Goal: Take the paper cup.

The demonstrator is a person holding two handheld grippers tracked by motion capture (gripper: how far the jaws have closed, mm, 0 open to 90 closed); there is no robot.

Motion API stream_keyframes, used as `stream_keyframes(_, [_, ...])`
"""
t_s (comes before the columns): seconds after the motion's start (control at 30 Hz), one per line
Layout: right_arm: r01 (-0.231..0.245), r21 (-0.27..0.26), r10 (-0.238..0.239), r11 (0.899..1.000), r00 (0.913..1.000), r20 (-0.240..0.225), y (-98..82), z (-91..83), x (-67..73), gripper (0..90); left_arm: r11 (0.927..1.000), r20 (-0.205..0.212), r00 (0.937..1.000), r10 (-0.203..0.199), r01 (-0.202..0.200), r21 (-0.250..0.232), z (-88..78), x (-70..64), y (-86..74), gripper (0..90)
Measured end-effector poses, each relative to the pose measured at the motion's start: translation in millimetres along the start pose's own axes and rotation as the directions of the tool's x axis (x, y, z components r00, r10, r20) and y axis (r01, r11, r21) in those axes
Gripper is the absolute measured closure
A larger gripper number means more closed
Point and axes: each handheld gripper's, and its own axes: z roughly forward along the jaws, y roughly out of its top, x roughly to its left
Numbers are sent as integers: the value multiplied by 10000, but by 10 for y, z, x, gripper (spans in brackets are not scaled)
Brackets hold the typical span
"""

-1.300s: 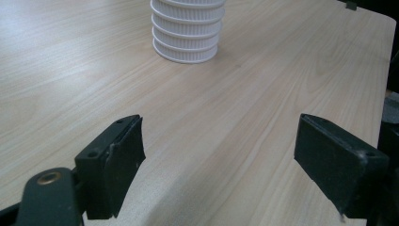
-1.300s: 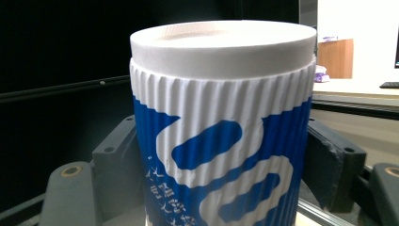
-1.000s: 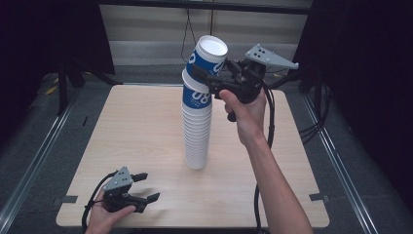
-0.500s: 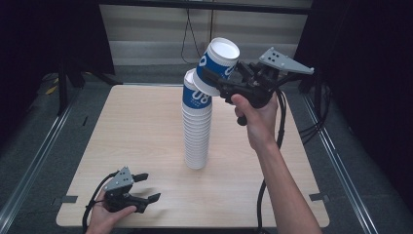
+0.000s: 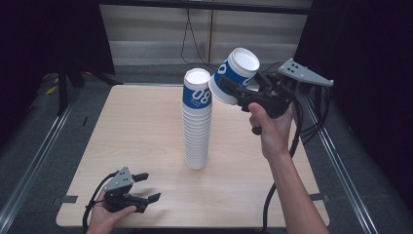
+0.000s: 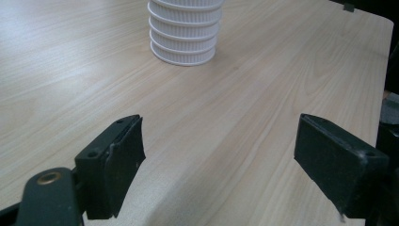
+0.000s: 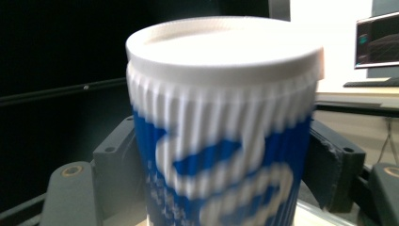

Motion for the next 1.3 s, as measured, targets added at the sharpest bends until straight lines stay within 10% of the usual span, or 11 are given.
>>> stream_keyframes(0.33, [126,197,-128,9997,9999,111,-99,-204,27,243,9997,37,10000,-58,59,-253,-7,-10,10,161])
stream_keyframes(1.3, [-983,1654,991,9813,9951,31,-1286,-415,-52,248,9991,474,9988,94,-74,-416,86,-83,303,183])
